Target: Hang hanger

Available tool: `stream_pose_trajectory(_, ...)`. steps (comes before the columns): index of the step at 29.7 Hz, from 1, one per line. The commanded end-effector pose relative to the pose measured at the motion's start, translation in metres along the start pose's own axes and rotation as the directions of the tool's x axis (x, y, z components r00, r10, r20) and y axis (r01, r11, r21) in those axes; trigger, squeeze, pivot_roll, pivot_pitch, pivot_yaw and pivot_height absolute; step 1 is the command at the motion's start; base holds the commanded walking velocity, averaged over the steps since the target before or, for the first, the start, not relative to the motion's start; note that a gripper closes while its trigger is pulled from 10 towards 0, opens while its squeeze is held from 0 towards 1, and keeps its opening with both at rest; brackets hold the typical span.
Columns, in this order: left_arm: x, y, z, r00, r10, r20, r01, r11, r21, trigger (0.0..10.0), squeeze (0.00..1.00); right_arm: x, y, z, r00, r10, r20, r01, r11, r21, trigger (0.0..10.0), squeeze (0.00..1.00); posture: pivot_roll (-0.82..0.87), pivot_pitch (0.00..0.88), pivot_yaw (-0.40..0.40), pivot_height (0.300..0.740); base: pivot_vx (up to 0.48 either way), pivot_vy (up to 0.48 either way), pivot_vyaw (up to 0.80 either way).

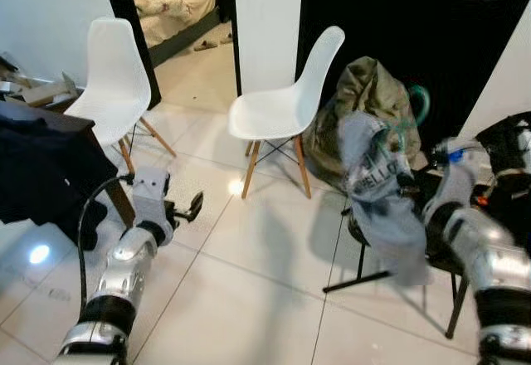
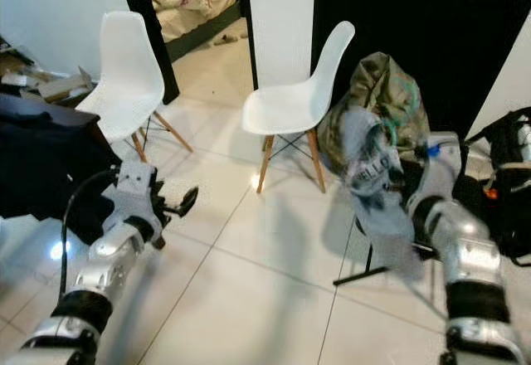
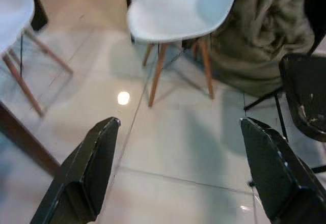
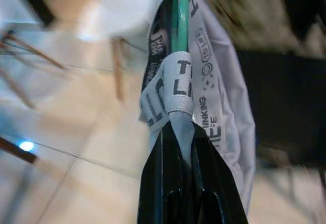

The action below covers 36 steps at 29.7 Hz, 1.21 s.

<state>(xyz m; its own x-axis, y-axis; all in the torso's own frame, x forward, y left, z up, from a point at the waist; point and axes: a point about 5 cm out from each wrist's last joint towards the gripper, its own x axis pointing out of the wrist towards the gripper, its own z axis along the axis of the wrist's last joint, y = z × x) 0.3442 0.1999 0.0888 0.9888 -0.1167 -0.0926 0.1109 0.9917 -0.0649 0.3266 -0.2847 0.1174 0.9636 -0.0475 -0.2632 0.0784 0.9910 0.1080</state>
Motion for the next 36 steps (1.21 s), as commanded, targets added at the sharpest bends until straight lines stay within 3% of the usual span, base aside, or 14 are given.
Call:
stream_pose_trajectory(1, 0.003, 0.005, 0.004, 1.0, 0.022, -0.001, -0.022, 0.999, -0.023, 10.0, 0.0, -0.002, -0.009, -0.009, 0.996, -0.088, 0.012, 0.088, 0.996, 0.005, 10.0, 0.0, -0.08, 0.037, 0.028, 0.74, 0.0, 0.0, -0.71)
stream_pose_trajectory(4, 0.006, -0.004, 0.002, 0.998, -0.06, -0.034, 0.06, 0.998, 0.0, 10.0, 0.0, -0.006, -0.016, -0.038, 0.978, -0.206, -0.028, 0.207, 0.975, 0.081, 10.0, 0.0, -0.1, 0.036, 0.028, 0.74, 0.0, 0.0, -0.73)
stream_pose_trajectory(6, 0.007, -0.012, 0.001, 0.992, -0.117, -0.056, 0.12, 0.992, 0.039, 10.0, 0.0, -0.006, -0.016, -0.039, 0.974, -0.225, -0.012, 0.225, 0.969, 0.098, 10.0, 0.0, -0.1, 0.04, 0.03, 0.74, 0.0, 0.0, -0.72)
stream_pose_trajectory(7, 0.007, -0.012, 0.001, 0.992, -0.117, -0.056, 0.12, 0.992, 0.039, 10.0, 0.0, -0.006, -0.016, -0.039, 0.974, -0.225, -0.012, 0.225, 0.969, 0.098, 10.0, 0.0, -0.1, 0.04, 0.03, 0.74, 0.0, 0.0, -0.7)
stream_pose_trajectory(9, 0.013, -0.023, 0.004, 0.984, -0.162, -0.074, 0.171, 0.977, 0.131, 10.0, 0.0, -0.002, -0.015, -0.032, 0.965, -0.262, -0.001, 0.26, 0.959, 0.113, 10.0, 0.0, -0.11, 0.088, 0.031, 0.74, 0.0, 0.0, -0.72)
stream_pose_trajectory(11, 0.016, -0.025, 0.007, 0.983, -0.165, -0.075, 0.175, 0.972, 0.16, 10.0, 0.0, 0.0, -0.014, -0.028, 0.962, -0.273, 0.007, 0.27, 0.956, 0.114, 10.0, 0.0, -0.11, 0.088, 0.031, 0.74, 0.0, 0.0, -0.72)
stream_pose_trajectory(14, 0.021, -0.026, 0.017, 0.988, -0.146, -0.055, 0.155, 0.952, 0.265, 10.0, 0.0, 0.004, -0.004, -0.021, 0.965, -0.261, 0.033, 0.259, 0.965, 0.05, 10.0, 0.0, -0.11, 0.12, 0.042, 0.74, 0.0, 0.0, -0.72)
stream_pose_trajectory(18, 0.024, -0.026, 0.025, 0.99, -0.139, -0.025, 0.14, 0.939, 0.314, 10.0, 0.0, 0.006, -0.002, -0.015, 0.96, -0.27, 0.068, 0.267, 0.962, 0.058, 10.0, 0.0, -0.11, 0.141, 0.041, 0.74, 0.0, 0.0, -0.72)
stream_pose_trajectory(30, 0.03, -0.021, 0.043, 0.998, -0.049, 0.039, 0.032, 0.933, 0.359, 10.0, 0.0, 0.01, 0.0, -0.002, 0.956, -0.272, 0.113, 0.27, 0.962, 0.037, 10.0, 0.0, -0.12, 0.148, 0.052, 0.74, 0.0, 0.0, -0.72)
stream_pose_trajectory(33, 0.025, -0.011, 0.039, 0.998, 0.003, 0.056, -0.019, 0.957, 0.289, 10.0, 0.0, 0.006, 0.008, -0.002, 0.967, -0.216, 0.137, 0.217, 0.976, 0.006, 10.0, 0.0, -0.09, 0.131, 0.061, 0.74, 0.0, 0.0, -0.72)
stream_pose_trajectory(36, 0.023, -0.009, 0.036, 0.999, 0.009, 0.054, -0.023, 0.963, 0.267, 10.0, 0.0, 0.004, 0.011, -0.003, 0.97, -0.195, 0.142, 0.199, 0.98, -0.009, 10.0, 0.0, -0.09, 0.131, 0.061, 0.74, 0.0, 0.0, -0.72)
